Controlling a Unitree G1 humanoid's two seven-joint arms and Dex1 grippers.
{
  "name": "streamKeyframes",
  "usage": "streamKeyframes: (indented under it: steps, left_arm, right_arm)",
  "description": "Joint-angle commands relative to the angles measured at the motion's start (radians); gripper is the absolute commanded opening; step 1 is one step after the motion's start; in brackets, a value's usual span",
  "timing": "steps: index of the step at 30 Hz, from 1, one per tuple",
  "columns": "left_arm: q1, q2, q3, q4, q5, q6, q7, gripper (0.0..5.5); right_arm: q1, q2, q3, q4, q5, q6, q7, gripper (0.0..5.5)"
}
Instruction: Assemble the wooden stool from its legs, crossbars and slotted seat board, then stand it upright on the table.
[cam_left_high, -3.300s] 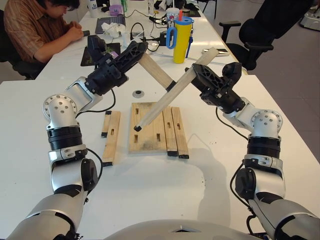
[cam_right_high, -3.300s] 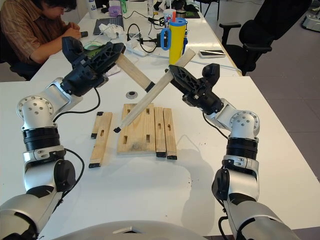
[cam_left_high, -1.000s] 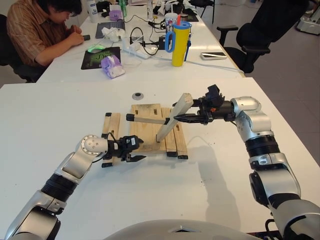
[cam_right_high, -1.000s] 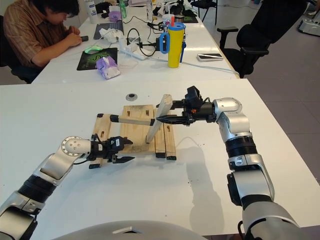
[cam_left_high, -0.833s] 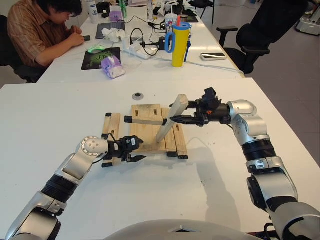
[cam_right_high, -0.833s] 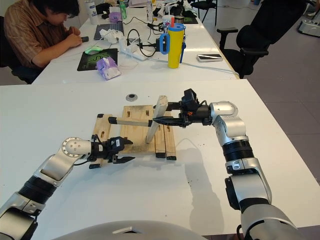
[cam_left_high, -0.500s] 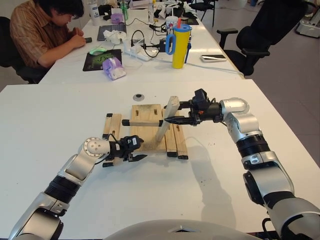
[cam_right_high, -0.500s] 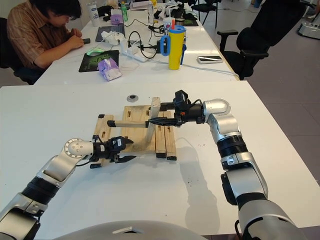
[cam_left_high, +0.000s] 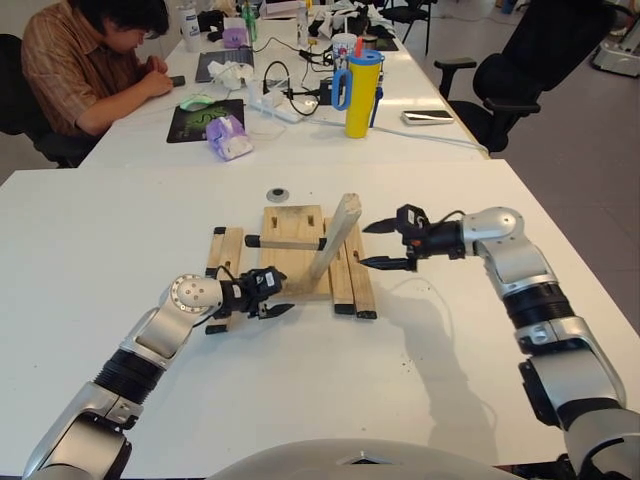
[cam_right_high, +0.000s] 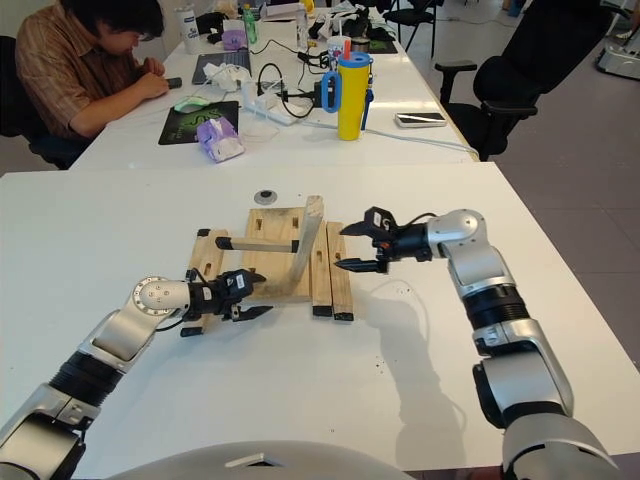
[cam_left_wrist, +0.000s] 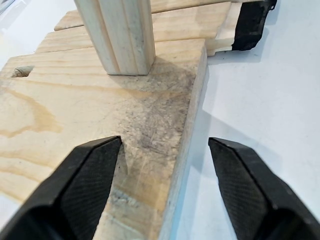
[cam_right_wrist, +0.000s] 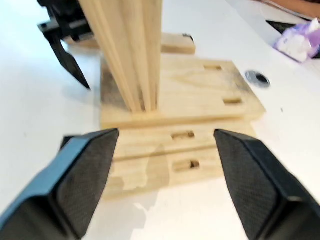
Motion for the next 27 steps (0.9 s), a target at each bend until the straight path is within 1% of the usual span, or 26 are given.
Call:
streamKeyframes:
  steps: [1, 3, 5, 6, 7, 9, 11, 16, 20, 27]
  left_arm:
    - [0.101, 0.065, -0.037, 0.116, 0.076, 0.082, -0.021, 3.23]
    - [0.117, 0.084, -0.029, 0.111, 0.071, 0.083, -0.027, 3.23]
    - [0.135, 0.098, -0.024, 0.101, 0.066, 0.084, -0.035, 3.23]
    - [0.143, 0.101, -0.024, 0.093, 0.062, 0.085, -0.04, 3.23]
    - [0.153, 0.101, -0.024, 0.082, 0.057, 0.088, -0.044, 3.23]
    - [0.168, 0.096, -0.027, 0.062, 0.05, 0.098, -0.047, 3.23]
    - [0.175, 0.092, -0.028, 0.053, 0.047, 0.104, -0.046, 3.23]
    - [0.17, 0.085, -0.031, 0.048, 0.05, 0.111, -0.043, 3.23]
    - [0.169, 0.075, -0.033, 0.04, 0.049, 0.118, -0.038, 3.23]
    - [0.171, 0.058, -0.039, 0.029, 0.047, 0.133, -0.025, 3.23]
  right_arm:
    - [0.102, 0.003, -0.036, -0.21, 0.01, 0.273, -0.13, 3.54]
    - [0.154, 0.072, -0.1, -0.348, 0.145, 0.488, -0.188, 3.54]
    - [0.203, 0.196, -0.187, -0.456, 0.22, 0.648, -0.351, 3.54]
    - [0.236, 0.282, -0.225, -0.526, 0.243, 0.726, -0.457, 3.54]
    - [0.258, 0.347, -0.248, -0.579, 0.26, 0.787, -0.536, 3.54]
    - [0.302, 0.452, -0.25, -0.685, 0.273, 0.879, -0.661, 3.54]
    - [0.321, 0.519, -0.247, -0.738, 0.268, 0.976, -0.758, 3.54]
    - [0.336, 0.617, -0.286, -0.781, 0.279, 1.137, -0.902, 3.54]
    - [0.343, 0.643, -0.29, -0.783, 0.28, 1.201, -0.959, 3.54]
    - [0.339, 0.663, -0.295, -0.75, 0.293, 1.251, -0.989, 3.54]
